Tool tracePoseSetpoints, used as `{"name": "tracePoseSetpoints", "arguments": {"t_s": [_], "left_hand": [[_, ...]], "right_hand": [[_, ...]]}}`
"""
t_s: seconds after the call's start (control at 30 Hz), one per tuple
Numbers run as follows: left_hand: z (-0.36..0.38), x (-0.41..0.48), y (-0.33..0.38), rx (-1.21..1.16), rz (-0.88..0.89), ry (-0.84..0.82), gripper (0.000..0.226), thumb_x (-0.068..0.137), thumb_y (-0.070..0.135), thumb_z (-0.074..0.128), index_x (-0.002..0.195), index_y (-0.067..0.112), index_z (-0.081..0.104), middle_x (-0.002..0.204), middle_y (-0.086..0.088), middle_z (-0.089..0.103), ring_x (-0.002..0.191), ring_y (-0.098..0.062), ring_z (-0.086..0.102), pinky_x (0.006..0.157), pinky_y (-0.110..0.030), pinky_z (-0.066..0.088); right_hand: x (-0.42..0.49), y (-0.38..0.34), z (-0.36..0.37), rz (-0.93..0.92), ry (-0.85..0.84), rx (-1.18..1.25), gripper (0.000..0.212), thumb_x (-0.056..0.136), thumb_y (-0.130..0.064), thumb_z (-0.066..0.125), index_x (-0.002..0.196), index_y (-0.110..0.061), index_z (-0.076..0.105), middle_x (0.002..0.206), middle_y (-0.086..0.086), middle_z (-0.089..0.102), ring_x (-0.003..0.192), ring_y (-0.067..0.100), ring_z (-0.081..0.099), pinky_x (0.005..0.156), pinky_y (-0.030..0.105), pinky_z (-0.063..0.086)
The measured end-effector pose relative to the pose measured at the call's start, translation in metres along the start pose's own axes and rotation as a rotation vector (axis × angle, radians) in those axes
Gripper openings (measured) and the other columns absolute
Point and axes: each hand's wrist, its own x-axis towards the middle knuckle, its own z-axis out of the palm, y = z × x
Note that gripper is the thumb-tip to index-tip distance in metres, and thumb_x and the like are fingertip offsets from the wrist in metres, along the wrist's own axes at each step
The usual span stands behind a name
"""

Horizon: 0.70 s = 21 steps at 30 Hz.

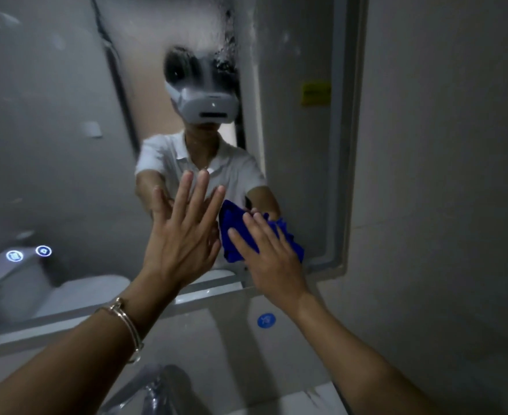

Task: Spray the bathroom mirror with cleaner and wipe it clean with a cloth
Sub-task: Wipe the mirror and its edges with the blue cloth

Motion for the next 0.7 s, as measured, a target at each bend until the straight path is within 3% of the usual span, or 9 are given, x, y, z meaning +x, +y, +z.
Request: {"name": "tracePoseSetpoints", "arguments": {"t_s": [0.07, 0.13, 0.2, 0.27, 0.37, 0.5, 0.57, 0.63, 0.7], "left_hand": [[-0.011, -0.007, 0.001, -0.07, -0.009, 0.03, 0.071, 0.085, 0.039, 0.036, 0.149, 0.011, 0.02, 0.155, -0.019, 0.011, 0.143, -0.035, 0.009, 0.107, -0.064, 0.02], [-0.017, -0.019, 0.003, -0.129, -0.003, 0.03, 0.07, 0.085, 0.036, 0.036, 0.148, 0.009, 0.019, 0.155, -0.019, 0.013, 0.143, -0.035, 0.011, 0.108, -0.061, 0.024], [-0.013, -0.036, 0.007, -0.147, 0.002, -0.037, 0.07, 0.086, 0.037, 0.034, 0.148, 0.01, 0.015, 0.156, -0.018, 0.011, 0.144, -0.033, 0.009, 0.108, -0.059, 0.025], [-0.004, -0.053, 0.011, -0.146, -0.017, -0.124, 0.07, 0.087, 0.039, 0.032, 0.149, 0.011, 0.013, 0.156, -0.017, 0.01, 0.144, -0.032, 0.008, 0.11, -0.058, 0.024], [0.006, -0.069, 0.023, -0.153, -0.036, -0.187, 0.071, 0.086, 0.04, 0.032, 0.148, 0.011, 0.015, 0.155, -0.018, 0.013, 0.144, -0.031, 0.011, 0.112, -0.055, 0.021], [0.005, -0.08, 0.039, -0.16, -0.026, -0.208, 0.07, 0.084, 0.04, 0.033, 0.147, 0.011, 0.02, 0.152, -0.019, 0.022, 0.14, -0.033, 0.022, 0.108, -0.053, 0.025], [0.003, -0.084, 0.045, -0.17, -0.043, -0.216, 0.071, 0.084, 0.041, 0.033, 0.146, 0.01, 0.021, 0.151, -0.019, 0.026, 0.138, -0.034, 0.026, 0.105, -0.053, 0.028], [0.004, -0.088, 0.05, -0.178, -0.044, -0.225, 0.072, 0.083, 0.042, 0.033, 0.146, 0.01, 0.021, 0.15, -0.019, 0.028, 0.138, -0.034, 0.028, 0.104, -0.054, 0.03], [0.006, -0.09, 0.051, -0.188, -0.034, -0.236, 0.074, 0.082, 0.041, 0.034, 0.147, 0.011, 0.019, 0.151, -0.019, 0.027, 0.139, -0.034, 0.025, 0.104, -0.054, 0.031]], "right_hand": [[0.002, 0.018, -0.002, 0.075, 0.037, 0.004, 0.053, 0.094, -0.016, 0.043, 0.145, -0.019, 0.03, 0.151, 0.013, 0.025, 0.14, 0.031, 0.024, 0.108, 0.053, 0.034], [0.005, 0.045, -0.014, 0.377, 0.173, 0.016, 0.051, 0.092, -0.02, 0.043, 0.142, -0.013, 0.034, 0.148, 0.019, 0.029, 0.133, 0.038, 0.033, 0.099, 0.055, 0.043], [0.003, 0.068, -0.027, 0.712, 0.314, 0.155, 0.054, 0.093, -0.024, 0.046, 0.143, -0.006, 0.037, 0.147, 0.025, 0.033, 0.13, 0.042, 0.038, 0.102, 0.052, 0.041], [-0.001, 0.072, -0.03, 0.864, 0.356, 0.236, 0.055, 0.095, -0.026, 0.047, 0.145, -0.006, 0.035, 0.15, 0.024, 0.03, 0.134, 0.039, 0.034, 0.107, 0.047, 0.036], [-0.013, 0.038, -0.013, 0.744, 0.265, 0.154, 0.055, 0.094, -0.029, 0.043, 0.145, -0.012, 0.03, 0.149, 0.024, 0.029, 0.133, 0.042, 0.035, 0.102, 0.056, 0.04], [-0.052, -0.026, 0.025, 0.204, 0.017, 0.032, 0.064, 0.089, -0.018, 0.04, 0.149, -0.021, 0.019, 0.148, 0.014, 0.025, 0.136, 0.032, 0.027, 0.101, 0.054, 0.038], [-0.067, -0.042, 0.036, 0.029, -0.044, 0.016, 0.071, 0.088, -0.018, 0.041, 0.152, -0.024, 0.011, 0.148, 0.01, 0.028, 0.137, 0.027, 0.029, 0.102, 0.049, 0.04], [-0.071, -0.039, 0.037, -0.055, -0.081, 0.029, 0.07, 0.088, -0.018, 0.043, 0.151, -0.025, 0.015, 0.149, 0.008, 0.029, 0.138, 0.025, 0.03, 0.105, 0.048, 0.036], [-0.074, -0.019, 0.034, 0.005, -0.059, 0.023, 0.061, 0.087, -0.013, 0.047, 0.145, -0.024, 0.029, 0.148, 0.009, 0.03, 0.137, 0.028, 0.031, 0.105, 0.052, 0.035]]}}
